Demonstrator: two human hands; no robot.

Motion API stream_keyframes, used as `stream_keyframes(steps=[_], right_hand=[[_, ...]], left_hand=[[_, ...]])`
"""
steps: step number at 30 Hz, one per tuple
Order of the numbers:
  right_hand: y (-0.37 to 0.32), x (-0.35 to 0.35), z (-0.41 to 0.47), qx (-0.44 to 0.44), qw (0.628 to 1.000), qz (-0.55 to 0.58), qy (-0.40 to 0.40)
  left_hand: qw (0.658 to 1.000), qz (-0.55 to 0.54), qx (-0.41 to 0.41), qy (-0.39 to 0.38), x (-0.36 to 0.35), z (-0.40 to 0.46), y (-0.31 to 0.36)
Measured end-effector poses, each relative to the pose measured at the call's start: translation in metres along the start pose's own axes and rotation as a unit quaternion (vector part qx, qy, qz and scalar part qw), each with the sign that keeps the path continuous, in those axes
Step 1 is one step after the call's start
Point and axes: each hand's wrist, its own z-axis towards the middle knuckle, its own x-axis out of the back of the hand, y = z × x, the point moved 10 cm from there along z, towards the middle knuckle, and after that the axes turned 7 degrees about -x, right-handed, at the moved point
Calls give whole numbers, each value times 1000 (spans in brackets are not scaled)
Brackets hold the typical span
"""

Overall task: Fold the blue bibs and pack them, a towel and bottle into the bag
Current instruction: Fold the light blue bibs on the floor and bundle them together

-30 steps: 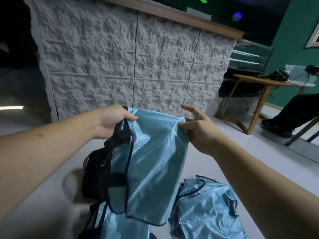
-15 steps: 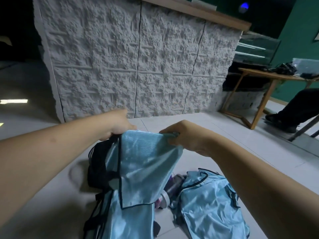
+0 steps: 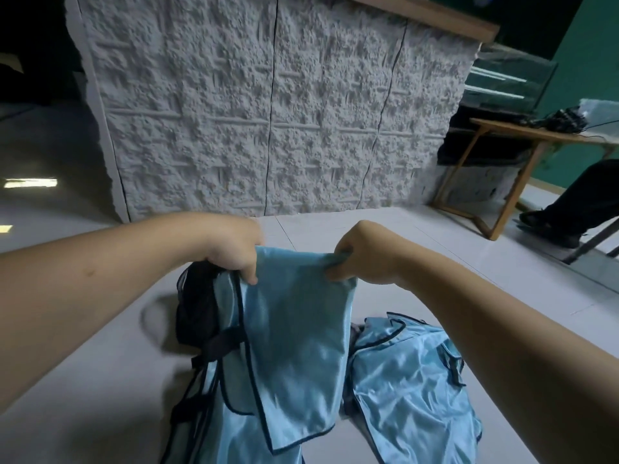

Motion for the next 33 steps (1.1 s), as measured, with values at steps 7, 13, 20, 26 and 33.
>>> stream_keyframes(steps=[7, 13, 20, 26, 33], right_hand=[[25, -36, -7, -6, 986, 160, -50], [28, -74, -21, -8, 938, 308, -162], [22, -117, -33, -20, 848, 436, -301], [61, -205, -3, -83, 913, 303, -259], [107, -291, 48, -157, 949, 238, -131]], left_hand=[[998, -9, -55, 35, -15, -12, -3], [962, -261, -64, -55, -54, -26, -17], [887, -426, -15, -179, -106, -40, -40], [952, -286, 46, -103, -182, 9, -89], [990, -108, 53, 68, -228, 65, -118]])
